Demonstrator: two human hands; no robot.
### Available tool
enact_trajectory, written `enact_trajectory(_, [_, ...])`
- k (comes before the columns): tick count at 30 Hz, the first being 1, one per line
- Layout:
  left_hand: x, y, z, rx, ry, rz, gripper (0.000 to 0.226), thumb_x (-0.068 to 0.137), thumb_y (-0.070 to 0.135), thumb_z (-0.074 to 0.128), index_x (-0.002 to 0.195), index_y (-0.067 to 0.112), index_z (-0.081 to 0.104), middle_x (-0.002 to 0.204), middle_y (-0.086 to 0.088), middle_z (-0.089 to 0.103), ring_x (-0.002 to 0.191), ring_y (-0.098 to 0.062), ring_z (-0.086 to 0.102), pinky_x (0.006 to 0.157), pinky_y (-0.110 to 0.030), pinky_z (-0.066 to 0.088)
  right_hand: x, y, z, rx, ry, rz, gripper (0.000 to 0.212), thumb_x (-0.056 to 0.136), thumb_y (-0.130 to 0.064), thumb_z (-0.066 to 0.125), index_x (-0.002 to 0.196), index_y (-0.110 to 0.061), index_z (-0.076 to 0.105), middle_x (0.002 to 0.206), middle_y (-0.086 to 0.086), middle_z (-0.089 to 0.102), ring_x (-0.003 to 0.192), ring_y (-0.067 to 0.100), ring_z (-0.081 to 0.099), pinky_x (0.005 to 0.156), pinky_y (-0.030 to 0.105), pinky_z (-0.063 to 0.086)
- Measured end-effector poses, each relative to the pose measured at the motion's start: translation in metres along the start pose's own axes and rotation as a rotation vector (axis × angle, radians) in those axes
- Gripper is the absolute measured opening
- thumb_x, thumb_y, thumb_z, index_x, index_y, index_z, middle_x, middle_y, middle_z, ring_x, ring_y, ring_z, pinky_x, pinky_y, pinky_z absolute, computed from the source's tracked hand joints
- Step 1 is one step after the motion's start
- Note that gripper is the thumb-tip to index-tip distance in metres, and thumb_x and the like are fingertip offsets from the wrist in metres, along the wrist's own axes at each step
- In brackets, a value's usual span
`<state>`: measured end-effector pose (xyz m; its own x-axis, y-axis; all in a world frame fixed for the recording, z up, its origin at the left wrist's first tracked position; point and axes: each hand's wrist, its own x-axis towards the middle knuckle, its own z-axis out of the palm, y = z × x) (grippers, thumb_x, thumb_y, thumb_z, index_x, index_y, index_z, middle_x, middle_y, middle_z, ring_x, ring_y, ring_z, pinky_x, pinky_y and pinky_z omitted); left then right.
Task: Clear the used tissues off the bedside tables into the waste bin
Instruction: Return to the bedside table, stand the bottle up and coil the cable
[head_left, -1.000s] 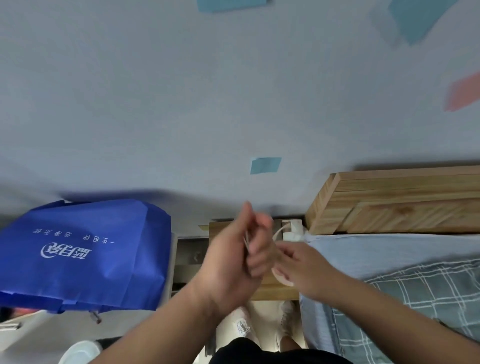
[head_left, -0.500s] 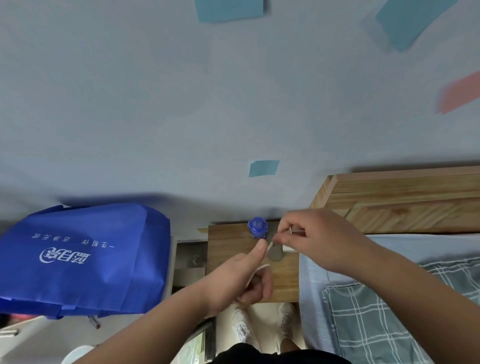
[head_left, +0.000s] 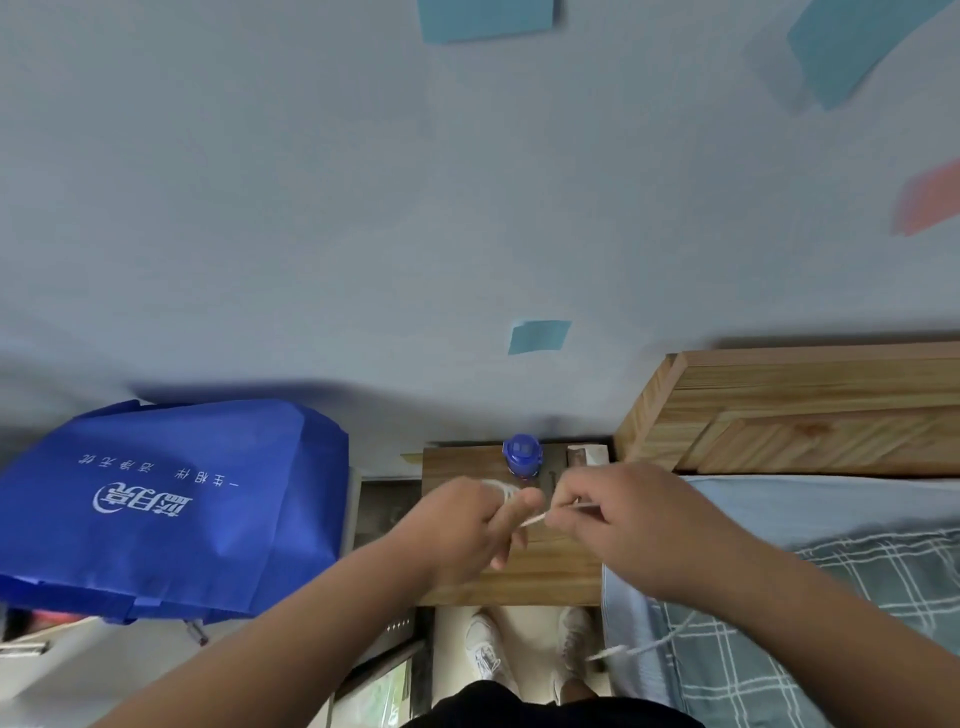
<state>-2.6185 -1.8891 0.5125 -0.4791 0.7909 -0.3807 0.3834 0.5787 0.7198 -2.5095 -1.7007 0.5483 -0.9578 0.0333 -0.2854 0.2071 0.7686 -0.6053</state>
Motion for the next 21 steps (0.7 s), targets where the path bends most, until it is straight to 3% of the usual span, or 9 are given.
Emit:
enact_trajectory(4, [-0.018, 0.022, 0.015, -0.776, -0.190, -0.080, 0.072, 0.091, 0.079, 0.050, 0.063, 0.017, 0.073, 0.047, 0.003, 0.056, 0.042, -0.010, 0.049, 0.049, -0.018, 0.038, 0.015, 0.011, -0.019, 0.093, 0.098, -0.034, 0.030, 0.090, -0.059, 0.064, 0.081, -0.030, 0.065, 0.065, -0.020, 0.062, 0.061, 0.001, 0.055, 0.054, 0.018, 0.036])
enact_trajectory(6, [-0.013, 0.040, 0.010, -1.199, -0.140, 0.050, 0.058, 0.098, 0.063, 0.059, 0.066, 0.016, 0.070, 0.047, 0.001, 0.055, 0.037, -0.009, 0.042, 0.041, -0.018, 0.033, 0.019, 0.012, -0.008, 0.326, 0.156, -0.011, 0.051, 0.091, -0.067, 0.054, 0.076, -0.020, 0.065, 0.059, -0.010, 0.053, 0.055, 0.004, 0.046, 0.056, 0.022, 0.035])
enact_trajectory(8, [0.000, 0.054, -0.002, -1.446, 0.027, 0.117, 0.055, 0.098, 0.057, 0.056, 0.073, 0.013, 0.077, 0.056, -0.005, 0.067, 0.042, -0.013, 0.056, 0.042, -0.020, 0.043, 0.014, 0.007, 0.013, 0.496, 0.141, 0.022, 0.060, 0.089, -0.076, 0.041, 0.071, -0.023, 0.060, 0.058, -0.010, 0.046, 0.054, 0.003, 0.041, 0.057, 0.026, 0.035])
enact_trajectory(10, [0.011, 0.058, -0.008, -1.378, 0.260, 0.113, 0.052, 0.099, 0.059, 0.053, 0.091, 0.019, 0.086, 0.087, -0.008, 0.083, 0.073, -0.017, 0.078, 0.063, -0.021, 0.060, 0.004, -0.002, 0.038, 0.530, 0.033, 0.052, 0.058, 0.092, -0.080, 0.034, 0.078, -0.031, 0.061, 0.058, -0.011, 0.048, 0.053, 0.003, 0.042, 0.058, 0.026, 0.038])
enact_trajectory(12, [0.016, 0.049, -0.004, -0.984, 0.461, 0.107, 0.052, 0.105, 0.061, 0.044, 0.105, 0.028, 0.084, 0.107, -0.002, 0.084, 0.101, -0.014, 0.079, 0.085, -0.020, 0.060, -0.006, -0.012, 0.051, 0.455, -0.067, 0.068, 0.037, 0.101, -0.068, 0.035, 0.082, -0.044, 0.056, 0.064, -0.019, 0.056, 0.054, 0.000, 0.047, 0.059, 0.024, 0.038])
enact_trajectory(14, [0.014, 0.033, 0.004, -0.504, 0.455, 0.078, 0.056, 0.099, 0.072, 0.042, 0.098, 0.031, 0.079, 0.096, 0.006, 0.082, 0.097, 0.000, 0.072, 0.091, -0.018, 0.056, -0.011, -0.016, 0.045, 0.287, -0.112, 0.050, 0.029, 0.104, -0.053, 0.039, 0.076, -0.048, 0.046, 0.072, -0.024, 0.059, 0.061, 0.000, 0.050, 0.056, 0.025, 0.032])
enact_trajectory(16, [0.010, 0.017, 0.008, -0.189, 0.332, 0.020, 0.060, 0.096, 0.078, 0.038, 0.075, 0.031, 0.070, 0.068, 0.009, 0.066, 0.082, -0.005, 0.061, 0.085, -0.033, 0.057, -0.013, -0.013, 0.024, 0.064, -0.116, 0.010, 0.030, 0.102, -0.049, 0.041, 0.073, -0.041, 0.041, 0.067, -0.010, 0.056, 0.060, 0.007, 0.049, 0.053, 0.028, 0.029])
enact_trajectory(19, [-0.005, 0.012, 0.013, -0.388, 0.046, -0.065, 0.081, 0.090, 0.087, 0.029, 0.068, 0.024, 0.073, 0.057, 0.007, 0.065, 0.058, -0.012, 0.057, 0.066, -0.033, 0.054, -0.008, -0.003, -0.006, -0.163, -0.050, -0.064, 0.029, 0.101, -0.050, 0.043, 0.079, -0.032, 0.047, 0.069, -0.007, 0.057, 0.063, 0.009, 0.050, 0.057, 0.030, 0.035])
enact_trajectory(21, [-0.014, 0.023, 0.017, -0.690, -0.118, -0.108, 0.086, 0.087, 0.092, 0.033, 0.062, 0.019, 0.070, 0.048, 0.002, 0.060, 0.044, -0.011, 0.047, 0.052, -0.023, 0.043, -0.001, 0.001, -0.014, -0.006, -0.012, -0.065, 0.022, 0.101, -0.049, 0.052, 0.091, -0.031, 0.060, 0.076, -0.007, 0.067, 0.070, 0.009, 0.059, 0.066, 0.033, 0.046])
